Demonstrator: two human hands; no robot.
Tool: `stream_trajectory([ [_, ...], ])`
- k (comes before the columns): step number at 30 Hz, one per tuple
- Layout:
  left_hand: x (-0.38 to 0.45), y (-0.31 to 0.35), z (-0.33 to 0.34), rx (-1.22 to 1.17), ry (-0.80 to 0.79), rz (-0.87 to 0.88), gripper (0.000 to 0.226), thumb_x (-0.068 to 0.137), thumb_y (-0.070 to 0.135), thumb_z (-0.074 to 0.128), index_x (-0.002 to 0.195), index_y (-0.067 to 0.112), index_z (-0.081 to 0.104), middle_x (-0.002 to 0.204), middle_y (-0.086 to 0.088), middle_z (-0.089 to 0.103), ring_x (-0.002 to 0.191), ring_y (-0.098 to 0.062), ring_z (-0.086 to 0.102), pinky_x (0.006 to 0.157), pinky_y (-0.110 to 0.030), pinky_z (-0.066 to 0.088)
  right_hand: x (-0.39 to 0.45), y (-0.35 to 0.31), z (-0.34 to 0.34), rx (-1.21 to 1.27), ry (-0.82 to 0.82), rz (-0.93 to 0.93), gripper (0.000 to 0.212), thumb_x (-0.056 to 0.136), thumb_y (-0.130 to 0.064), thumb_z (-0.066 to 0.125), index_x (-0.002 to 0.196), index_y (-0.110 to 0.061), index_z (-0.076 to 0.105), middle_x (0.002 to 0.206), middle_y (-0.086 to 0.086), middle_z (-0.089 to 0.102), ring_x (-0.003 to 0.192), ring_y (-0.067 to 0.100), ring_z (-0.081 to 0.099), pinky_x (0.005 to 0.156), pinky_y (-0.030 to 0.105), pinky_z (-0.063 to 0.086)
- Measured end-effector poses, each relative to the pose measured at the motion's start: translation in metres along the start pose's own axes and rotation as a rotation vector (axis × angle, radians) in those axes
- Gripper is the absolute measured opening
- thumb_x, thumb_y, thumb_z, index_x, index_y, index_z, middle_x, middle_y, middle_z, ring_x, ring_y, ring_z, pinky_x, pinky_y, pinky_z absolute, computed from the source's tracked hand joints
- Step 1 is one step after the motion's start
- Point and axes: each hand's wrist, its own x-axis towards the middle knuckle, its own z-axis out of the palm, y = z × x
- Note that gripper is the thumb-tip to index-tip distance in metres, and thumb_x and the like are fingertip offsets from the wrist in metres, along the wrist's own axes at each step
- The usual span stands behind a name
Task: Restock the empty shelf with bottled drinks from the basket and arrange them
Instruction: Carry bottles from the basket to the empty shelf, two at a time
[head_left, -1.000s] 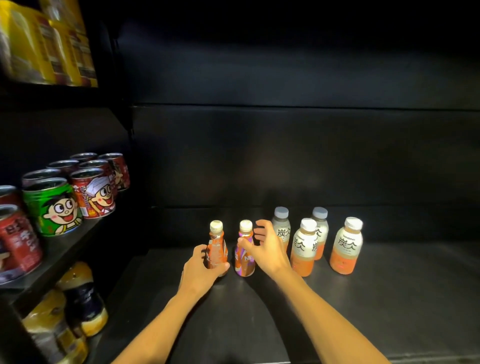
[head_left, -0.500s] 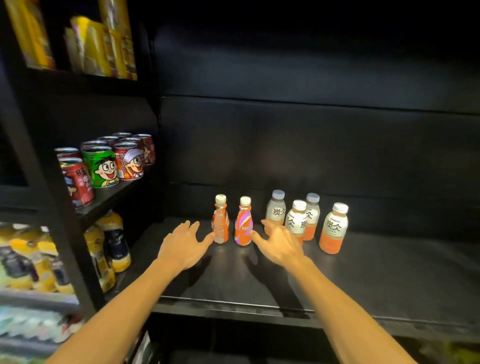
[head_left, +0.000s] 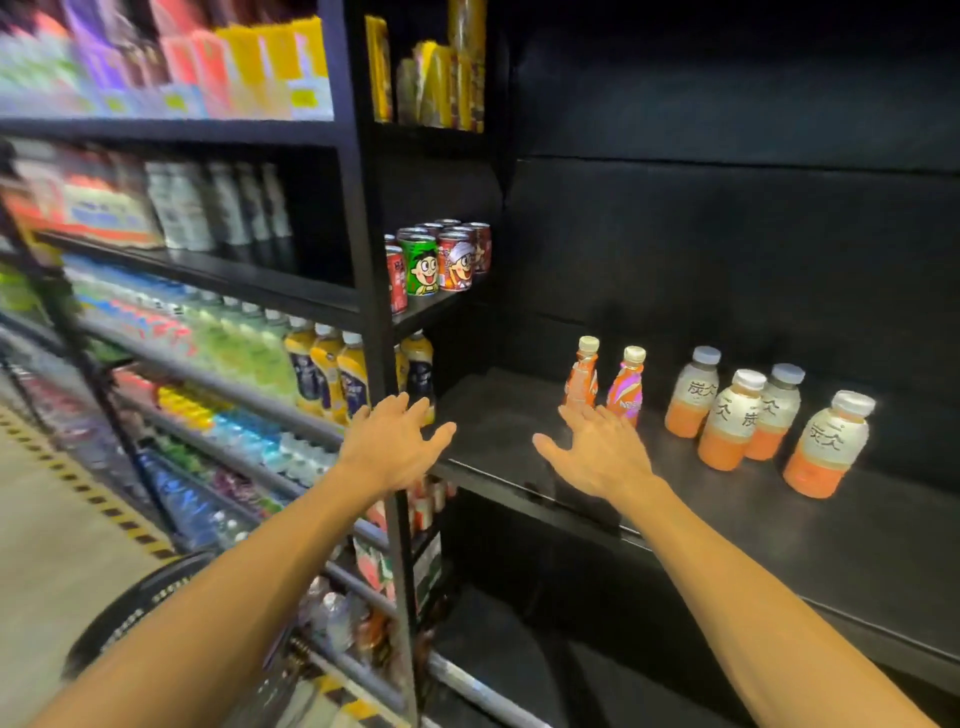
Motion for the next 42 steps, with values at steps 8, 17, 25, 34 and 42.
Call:
stream_trajectory([
  [8, -0.087, -0.158, -0.024, 0.049, -0.016, -0.224, 0.080, 0.096, 0.073, 0.022, 0.157, 0.021, 0.032, 0.163, -0.009, 0.030, 0.150, -0.027, 0.027, 0.121, -0.054, 0.020, -0.003, -0.168, 0.029, 0.053, -0.092, -0.280, 0.072, 0.100, -0.066, 0.040, 0.154, -0.019, 0.042, 0.157, 0.008, 0.046, 0.147, 0.030, 0.037, 0.121, 0.049, 0.027],
  [17, -0.186, -0.334, -0.026, 0.075, -0.033, -0.461, 0.080, 0.096, 0.073, 0.021, 0.155, 0.021, 0.036, 0.158, -0.011, 0.039, 0.144, -0.029, 0.037, 0.117, -0.051, 0.028, -0.013, -0.350, 0.085, 0.050, -0.140, -0.498, 0.074, 0.100, -0.064, 0.042, 0.155, -0.015, 0.042, 0.154, 0.008, 0.050, 0.140, 0.027, 0.047, 0.115, 0.044, 0.038],
  [25, -0.221, -0.423, -0.022, 0.038, -0.056, -0.572, 0.075, 0.098, 0.069, 0.024, 0.154, 0.022, 0.035, 0.162, -0.006, 0.033, 0.149, -0.025, 0.027, 0.121, -0.051, 0.020, -0.011, -0.453, 0.130, 0.020, -0.181, -0.567, 0.082, 0.092, -0.075, 0.032, 0.151, -0.019, 0.048, 0.145, 0.010, 0.058, 0.131, 0.030, 0.053, 0.105, 0.041, 0.044],
  [34, -0.192, -0.478, 0.004, 0.060, -0.083, -0.630, 0.070, 0.099, 0.066, 0.023, 0.153, 0.023, 0.035, 0.160, -0.007, 0.036, 0.147, -0.027, 0.031, 0.120, -0.052, 0.020, 0.043, -0.513, 0.179, -0.040, -0.198, -0.679, 0.077, 0.098, -0.070, 0.036, 0.154, -0.017, 0.042, 0.147, 0.010, 0.055, 0.138, 0.029, 0.048, 0.115, 0.044, 0.036],
  [42, -0.126, -0.527, 0.020, 0.085, -0.124, -0.701, 0.071, 0.100, 0.066, 0.023, 0.155, 0.023, 0.033, 0.162, -0.005, 0.033, 0.150, -0.022, 0.026, 0.122, -0.049, 0.016, 0.125, -0.545, 0.228, -0.052, -0.241, -0.746, 0.074, 0.099, -0.067, 0.037, 0.155, -0.019, 0.042, 0.153, 0.010, 0.049, 0.144, 0.029, 0.041, 0.120, 0.044, 0.029],
])
